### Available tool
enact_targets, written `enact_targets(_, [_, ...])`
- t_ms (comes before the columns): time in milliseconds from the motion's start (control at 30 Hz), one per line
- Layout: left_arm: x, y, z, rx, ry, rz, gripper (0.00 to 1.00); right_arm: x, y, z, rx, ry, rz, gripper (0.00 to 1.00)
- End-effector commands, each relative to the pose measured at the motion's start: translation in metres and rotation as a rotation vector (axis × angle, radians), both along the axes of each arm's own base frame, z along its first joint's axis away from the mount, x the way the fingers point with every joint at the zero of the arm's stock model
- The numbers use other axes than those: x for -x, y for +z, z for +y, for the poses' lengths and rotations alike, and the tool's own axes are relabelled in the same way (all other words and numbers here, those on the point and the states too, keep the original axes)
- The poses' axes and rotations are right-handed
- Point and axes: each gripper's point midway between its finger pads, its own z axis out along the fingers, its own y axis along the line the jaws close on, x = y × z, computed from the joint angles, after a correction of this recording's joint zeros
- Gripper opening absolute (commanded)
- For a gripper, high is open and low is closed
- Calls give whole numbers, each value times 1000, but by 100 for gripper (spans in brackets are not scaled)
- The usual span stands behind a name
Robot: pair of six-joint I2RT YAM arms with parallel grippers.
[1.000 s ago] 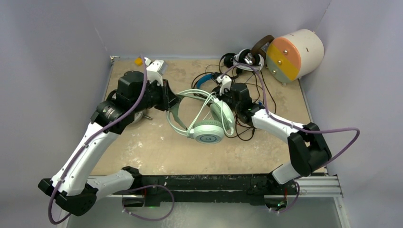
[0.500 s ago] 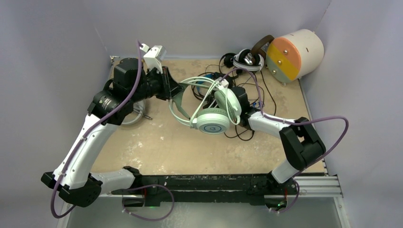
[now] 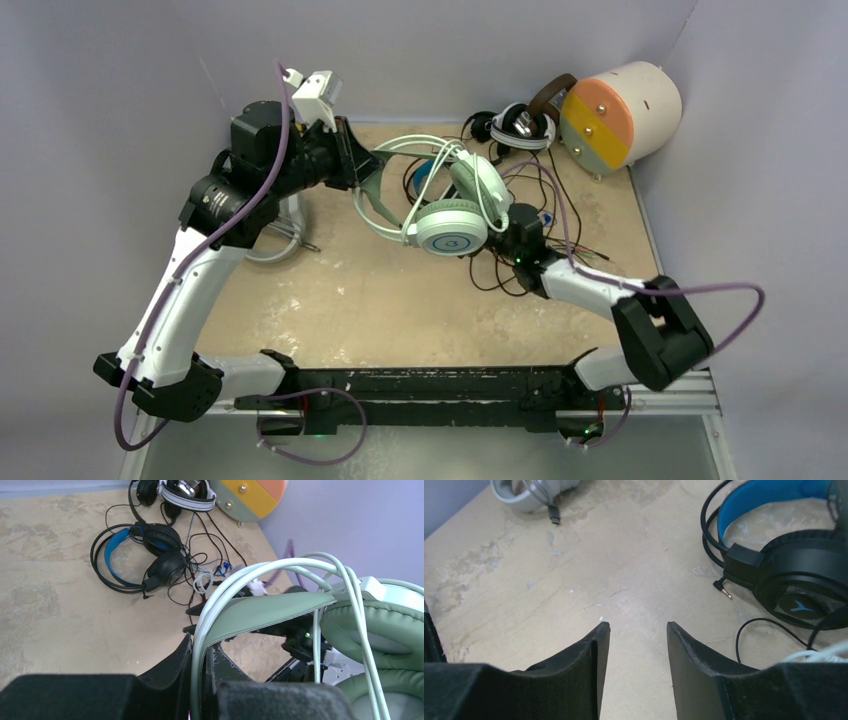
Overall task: Wrap the headphones
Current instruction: Wrap the headphones cable around the headphones.
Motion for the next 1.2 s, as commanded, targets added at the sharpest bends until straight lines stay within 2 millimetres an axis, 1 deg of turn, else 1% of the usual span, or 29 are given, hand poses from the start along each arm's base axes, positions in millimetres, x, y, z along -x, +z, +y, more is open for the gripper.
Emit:
enact_targets(0, [1,45,3,111,26,-87,0,4,63,-14,-93,-36,-248,49])
enact_targets(100, [-1,45,4,111,31,-86,0,10,83,-27,-113,-79,-338,50])
enact_targets(167, [-1,46,4,110,36,-85,0,15,94,-33,-118,-92,-385,52])
enact_targets(333, [-4,48,9,105,59,-89,0,26,115,-43,-142,-107,-463,59])
enact_targets(400, [-4,49,9,106,60,-91,0,28,123,-49,-147,-131,-492,60])
enact_targets(533, [-3,50,8,107,52,-94,0,16,131,-61,-123,-216,-519,64])
enact_targets(600, [-3,50,9,106,52,-94,0,6,132,-60,-100,-237,-504,71])
enact_targets(667, [-3,50,9,104,52,-95,0,-6,133,-61,-75,-268,-474,76])
enact_targets(767, [-3,49,10,100,55,-97,0,-15,139,-65,-75,-312,-475,87])
enact_targets(867, [-3,49,11,98,59,-98,0,-27,143,-73,-56,-376,-466,92])
enact_targets(967, [-3,48,11,98,60,-98,0,-39,140,-78,-31,-408,-431,92])
enact_targets(1033, [-4,48,11,98,63,-97,0,-43,137,-79,-31,-412,-409,91])
enact_targets(1100, [-4,48,11,99,64,-97,0,-45,132,-78,-33,-397,-395,87])
enact_targets(1167, [-5,48,12,99,72,-97,0,-45,124,-72,-35,-359,-372,83])
